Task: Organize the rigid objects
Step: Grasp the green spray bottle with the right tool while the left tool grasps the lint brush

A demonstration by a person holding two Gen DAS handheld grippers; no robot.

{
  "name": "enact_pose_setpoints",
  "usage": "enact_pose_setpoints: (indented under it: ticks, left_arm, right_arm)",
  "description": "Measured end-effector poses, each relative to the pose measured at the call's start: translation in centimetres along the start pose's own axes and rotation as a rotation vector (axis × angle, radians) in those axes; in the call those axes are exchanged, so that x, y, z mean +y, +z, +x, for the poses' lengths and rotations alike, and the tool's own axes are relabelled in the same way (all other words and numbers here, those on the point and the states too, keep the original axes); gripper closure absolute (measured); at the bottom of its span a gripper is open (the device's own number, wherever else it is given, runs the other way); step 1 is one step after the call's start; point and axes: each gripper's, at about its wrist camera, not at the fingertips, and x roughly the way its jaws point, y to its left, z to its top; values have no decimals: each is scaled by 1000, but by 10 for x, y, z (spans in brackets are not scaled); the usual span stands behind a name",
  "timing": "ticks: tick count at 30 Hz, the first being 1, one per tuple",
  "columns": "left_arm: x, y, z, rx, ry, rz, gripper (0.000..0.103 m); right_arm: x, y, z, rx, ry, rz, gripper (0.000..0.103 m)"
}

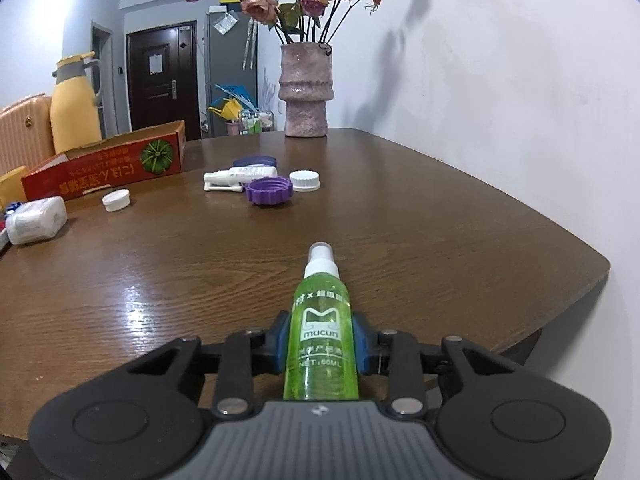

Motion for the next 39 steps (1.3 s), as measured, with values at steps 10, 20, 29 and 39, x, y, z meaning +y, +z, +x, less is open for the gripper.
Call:
enact_pose_setpoints:
  ticks: [10,20,29,39]
  left_arm:
    - [8,3,4,2,14,-14,0]
    - [22,13,13,-8,50,-31,0]
    - [38,28,35,1,100,-23,0]
    - [58,48,82,55,175,-24,0]
  right_arm:
    - [5,11,-4,-52,40,4,73]
    - [28,33,1,-90,98,-21,73]
    - [51,50,21,-98,134,-40,73]
    - [72,61,41,-95,156,-55,73]
